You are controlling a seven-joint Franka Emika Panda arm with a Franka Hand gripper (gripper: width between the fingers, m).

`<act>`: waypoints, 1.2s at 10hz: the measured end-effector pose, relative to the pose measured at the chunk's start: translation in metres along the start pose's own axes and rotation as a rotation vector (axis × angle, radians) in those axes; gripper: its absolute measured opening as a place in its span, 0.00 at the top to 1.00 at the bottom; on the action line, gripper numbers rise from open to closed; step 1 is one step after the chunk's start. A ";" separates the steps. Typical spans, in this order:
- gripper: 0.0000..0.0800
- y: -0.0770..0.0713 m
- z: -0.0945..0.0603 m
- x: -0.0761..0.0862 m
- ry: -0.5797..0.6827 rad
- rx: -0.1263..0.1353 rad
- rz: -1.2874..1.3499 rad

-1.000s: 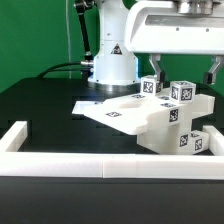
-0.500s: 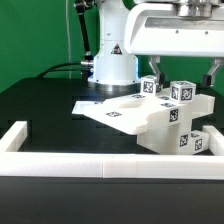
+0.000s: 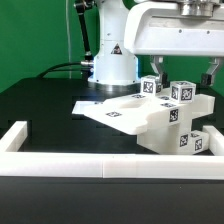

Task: Assemble chair

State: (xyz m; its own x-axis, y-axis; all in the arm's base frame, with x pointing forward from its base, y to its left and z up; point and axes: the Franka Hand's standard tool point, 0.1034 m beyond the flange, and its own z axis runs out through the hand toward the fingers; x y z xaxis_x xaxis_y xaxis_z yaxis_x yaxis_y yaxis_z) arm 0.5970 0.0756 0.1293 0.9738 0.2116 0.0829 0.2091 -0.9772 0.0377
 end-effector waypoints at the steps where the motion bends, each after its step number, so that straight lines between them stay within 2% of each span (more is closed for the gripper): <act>1: 0.19 0.002 0.000 0.000 0.000 0.000 -0.018; 2: 0.19 0.003 0.000 -0.001 -0.001 0.000 -0.025; 3: 0.33 0.002 0.001 -0.001 -0.003 0.000 0.002; 4: 0.52 0.001 0.002 -0.002 -0.004 0.000 0.001; 5: 0.52 0.001 0.002 -0.002 -0.004 0.000 0.002; 6: 0.64 0.001 0.002 -0.002 -0.004 0.000 0.004; 9: 0.64 0.001 0.002 -0.002 -0.004 0.001 0.032; 12: 0.64 0.001 0.002 -0.002 -0.004 0.001 0.174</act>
Offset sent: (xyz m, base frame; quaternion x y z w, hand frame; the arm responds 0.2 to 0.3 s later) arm -0.0035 0.0076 -0.0064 0.0012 0.0066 0.0221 0.9997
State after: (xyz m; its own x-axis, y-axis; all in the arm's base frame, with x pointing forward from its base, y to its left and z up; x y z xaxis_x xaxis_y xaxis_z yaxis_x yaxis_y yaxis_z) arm 0.5959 0.0738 0.1271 0.9957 0.0395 0.0840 0.0378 -0.9990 0.0225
